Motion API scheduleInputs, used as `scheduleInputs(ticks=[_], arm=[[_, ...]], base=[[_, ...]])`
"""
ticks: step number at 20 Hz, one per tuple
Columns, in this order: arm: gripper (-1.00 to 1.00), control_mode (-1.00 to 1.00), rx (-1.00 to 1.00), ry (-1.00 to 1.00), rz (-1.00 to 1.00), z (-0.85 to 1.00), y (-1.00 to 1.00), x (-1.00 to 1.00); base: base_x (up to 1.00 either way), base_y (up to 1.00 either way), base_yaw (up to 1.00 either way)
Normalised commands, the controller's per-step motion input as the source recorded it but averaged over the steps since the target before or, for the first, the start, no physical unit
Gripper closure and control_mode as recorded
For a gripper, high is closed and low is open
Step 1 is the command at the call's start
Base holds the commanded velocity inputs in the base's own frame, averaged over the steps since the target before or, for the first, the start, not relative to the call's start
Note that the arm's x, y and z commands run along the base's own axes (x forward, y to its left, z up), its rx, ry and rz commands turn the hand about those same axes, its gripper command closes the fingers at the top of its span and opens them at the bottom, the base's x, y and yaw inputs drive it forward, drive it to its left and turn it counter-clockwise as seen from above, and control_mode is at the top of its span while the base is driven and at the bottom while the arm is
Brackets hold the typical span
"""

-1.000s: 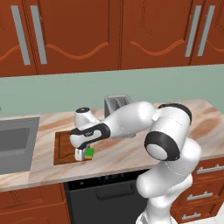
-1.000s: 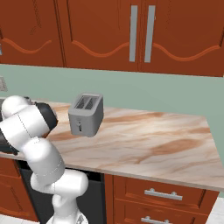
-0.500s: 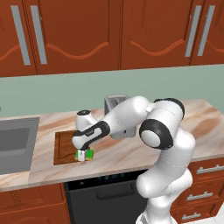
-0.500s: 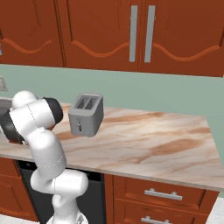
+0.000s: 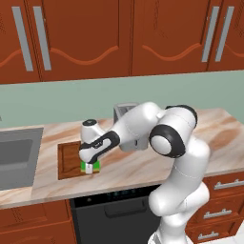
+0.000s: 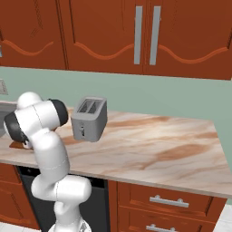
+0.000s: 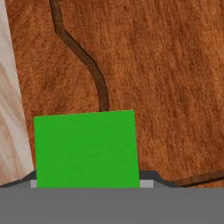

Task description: Pick up the sponge from the counter and clean the cutting board by briefly scrubbing or pressing down on the cutting board. Once finished, release the sponge.

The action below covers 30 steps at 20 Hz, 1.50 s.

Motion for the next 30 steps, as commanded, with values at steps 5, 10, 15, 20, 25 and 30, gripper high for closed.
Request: scheduleInputs(ticks=[5,10,15,20,25,30], arm=[[1.0,-1.0,0.0,-0.03,0.07,-0.09,0.0,0.47],[1.0,-1.0,0.0,0.0,0.06,-0.01,0.0,0.5],[1.0,-1.0,0.0,0.0,0.07,-0.01,0.0,0.51],[1.0,-1.0,0.0,0.0,0.07,-0.1,0.0,0.54],[1.0,-1.0,0.0,0.0,0.05,-0.19,0.04,0.65],[1.0,-1.0,0.0,0.0,0.02,-0.15,0.08,0.71]], base=[[0.0,0.0,0.0],[0.0,0.0,0.0],[0.0,0.0,0.0],[0.0,0.0,0.0],[0.0,0.0,0.0],[0.0,0.0,0.0]])
